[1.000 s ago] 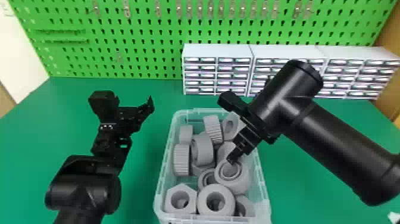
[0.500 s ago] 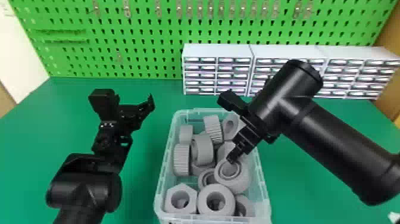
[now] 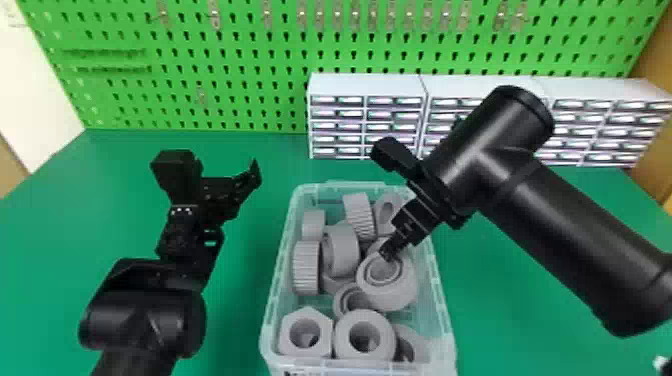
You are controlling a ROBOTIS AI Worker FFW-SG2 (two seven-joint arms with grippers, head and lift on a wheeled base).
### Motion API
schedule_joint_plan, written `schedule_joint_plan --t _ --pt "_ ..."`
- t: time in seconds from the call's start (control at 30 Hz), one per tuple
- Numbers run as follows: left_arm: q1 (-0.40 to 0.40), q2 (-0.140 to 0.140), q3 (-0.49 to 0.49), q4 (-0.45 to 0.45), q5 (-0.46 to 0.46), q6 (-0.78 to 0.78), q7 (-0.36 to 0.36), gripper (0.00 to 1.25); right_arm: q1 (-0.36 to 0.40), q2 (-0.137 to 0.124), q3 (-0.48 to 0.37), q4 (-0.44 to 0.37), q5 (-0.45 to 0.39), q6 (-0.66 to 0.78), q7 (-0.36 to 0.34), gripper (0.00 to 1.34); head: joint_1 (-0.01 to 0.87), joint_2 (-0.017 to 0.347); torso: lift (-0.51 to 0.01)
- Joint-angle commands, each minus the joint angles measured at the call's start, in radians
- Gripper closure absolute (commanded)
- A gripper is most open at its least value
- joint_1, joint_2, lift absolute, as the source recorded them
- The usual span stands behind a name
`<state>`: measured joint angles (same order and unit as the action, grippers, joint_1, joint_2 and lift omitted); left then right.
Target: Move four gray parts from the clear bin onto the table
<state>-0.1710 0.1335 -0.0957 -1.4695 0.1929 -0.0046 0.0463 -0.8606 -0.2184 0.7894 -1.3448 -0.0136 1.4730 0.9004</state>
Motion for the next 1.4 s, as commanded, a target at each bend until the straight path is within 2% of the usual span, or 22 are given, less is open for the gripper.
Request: schedule_joint_plan --t 0.0,0.83,1.37 --pt "0.002 0.000 -0.006 0.000 -0.001 0.000 0.003 0.16 -0.002 0.001 -0.024 -0.004 0.018 0.006 0.000 1.05 0.693 0.072 -0.052" --pt "0.005 0.000 -0.013 0.000 0.000 0.002 0.012 0.16 -0.012 0.036 -0.183 -0.007 0.113 -0.010 0.000 1.09 0.693 0.072 -0.052" --pt "0.011 0.000 -0.013 0.002 0.000 0.002 0.013 0.16 0.002 0.025 -0.317 -0.043 0.198 0.017 0.003 1.09 0.693 0.072 -0.052"
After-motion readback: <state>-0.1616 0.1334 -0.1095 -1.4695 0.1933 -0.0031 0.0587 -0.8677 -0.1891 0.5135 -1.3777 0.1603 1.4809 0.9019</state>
